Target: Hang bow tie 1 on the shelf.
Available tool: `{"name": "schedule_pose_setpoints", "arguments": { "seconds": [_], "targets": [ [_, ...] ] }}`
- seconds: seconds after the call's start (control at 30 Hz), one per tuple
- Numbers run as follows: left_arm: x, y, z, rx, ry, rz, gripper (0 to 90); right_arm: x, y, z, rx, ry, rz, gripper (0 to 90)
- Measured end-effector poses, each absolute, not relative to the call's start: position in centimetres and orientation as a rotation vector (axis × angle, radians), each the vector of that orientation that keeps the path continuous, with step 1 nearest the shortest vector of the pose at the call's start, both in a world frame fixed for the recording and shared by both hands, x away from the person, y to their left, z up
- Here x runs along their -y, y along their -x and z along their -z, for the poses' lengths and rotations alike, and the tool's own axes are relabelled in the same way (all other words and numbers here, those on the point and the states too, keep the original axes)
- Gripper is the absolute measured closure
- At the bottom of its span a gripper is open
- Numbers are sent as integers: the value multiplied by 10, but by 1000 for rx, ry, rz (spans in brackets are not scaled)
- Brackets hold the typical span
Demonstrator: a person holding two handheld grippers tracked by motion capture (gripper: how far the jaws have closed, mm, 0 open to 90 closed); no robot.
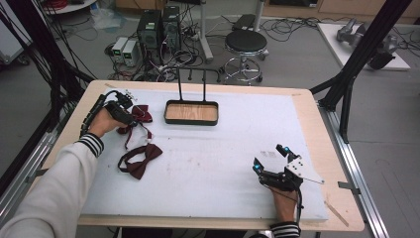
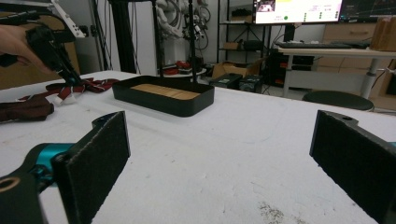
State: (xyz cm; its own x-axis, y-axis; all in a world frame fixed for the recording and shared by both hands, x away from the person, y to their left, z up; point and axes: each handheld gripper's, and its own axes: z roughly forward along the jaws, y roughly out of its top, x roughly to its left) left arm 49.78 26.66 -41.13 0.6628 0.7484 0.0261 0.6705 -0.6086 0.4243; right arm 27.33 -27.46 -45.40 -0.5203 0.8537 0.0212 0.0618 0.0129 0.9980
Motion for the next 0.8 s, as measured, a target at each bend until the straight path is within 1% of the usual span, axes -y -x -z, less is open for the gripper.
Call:
{"name": "schedule_pose_setpoints", "arguments": {
  "seconds": [0.17, 0.27, 0.53, 0.8],
  "targets": [
    [-266, -496, 408, -1099, -2479, -298, 745, 275, -273, 454, -1651, -949, -1574, 41],
    [-266, -494, 405, -1084, -2460, -333, 745, 275, -273, 454, -1652, -950, -1571, 40],
    [-267, -483, 393, -1022, -2355, -433, 745, 274, -273, 454, -1654, -952, -1572, 40],
    [-270, -478, 381, -1013, -2247, -483, 748, 274, -273, 454, -1656, -952, -1569, 40]
  ]
}}
